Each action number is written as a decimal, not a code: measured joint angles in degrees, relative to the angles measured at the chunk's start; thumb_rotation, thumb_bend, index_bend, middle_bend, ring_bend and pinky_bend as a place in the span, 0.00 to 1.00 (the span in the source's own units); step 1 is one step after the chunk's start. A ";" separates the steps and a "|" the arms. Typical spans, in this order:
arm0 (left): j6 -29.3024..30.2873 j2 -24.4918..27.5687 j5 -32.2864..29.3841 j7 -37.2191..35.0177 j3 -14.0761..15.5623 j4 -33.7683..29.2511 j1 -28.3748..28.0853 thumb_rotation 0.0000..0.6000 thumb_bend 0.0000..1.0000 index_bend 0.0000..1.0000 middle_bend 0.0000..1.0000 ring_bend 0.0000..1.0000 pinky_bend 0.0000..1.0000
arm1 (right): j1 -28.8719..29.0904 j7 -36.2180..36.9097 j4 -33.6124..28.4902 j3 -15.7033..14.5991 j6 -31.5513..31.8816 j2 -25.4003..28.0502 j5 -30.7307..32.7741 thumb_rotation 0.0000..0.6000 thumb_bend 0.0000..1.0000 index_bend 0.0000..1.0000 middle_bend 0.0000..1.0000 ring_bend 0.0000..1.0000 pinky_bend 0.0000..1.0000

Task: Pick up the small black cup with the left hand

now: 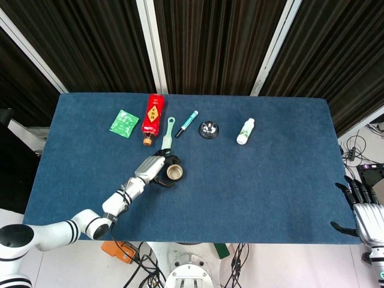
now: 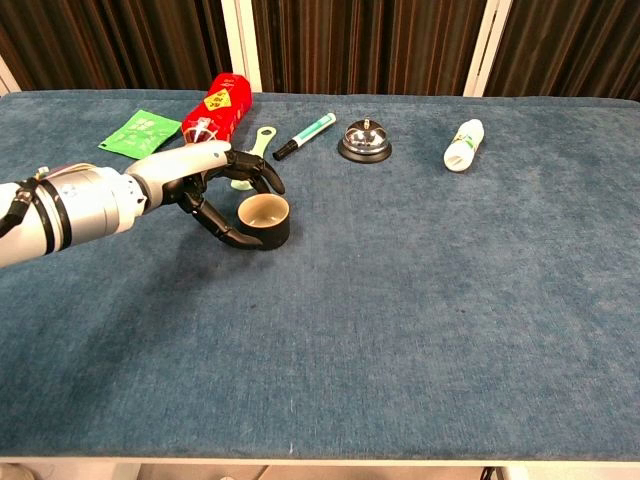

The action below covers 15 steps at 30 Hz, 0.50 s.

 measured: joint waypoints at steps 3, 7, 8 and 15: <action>-0.07 -0.37 0.31 -0.65 0.16 0.11 -0.22 1.00 0.17 0.31 0.38 0.03 0.07 | -0.08 0.03 -0.06 -0.01 0.05 0.04 0.11 1.00 0.20 0.22 0.06 0.01 0.06; -0.08 -0.97 0.51 -1.52 0.34 0.61 -0.37 1.00 0.19 0.35 0.39 0.04 0.07 | -0.10 0.32 -0.12 0.02 0.05 0.16 0.20 1.00 0.20 0.22 0.06 0.01 0.06; -0.11 -1.13 0.52 -1.64 0.39 0.83 -0.40 1.00 0.20 0.36 0.39 0.04 0.07 | -0.10 0.35 -0.12 0.01 0.04 0.19 0.20 1.00 0.20 0.22 0.06 0.01 0.06; -0.26 -1.71 0.36 -2.03 0.73 1.83 -0.48 1.00 0.23 0.43 0.42 0.06 0.07 | -0.02 0.64 -0.16 -0.07 -0.27 0.40 0.23 1.00 0.20 0.22 0.06 0.01 0.06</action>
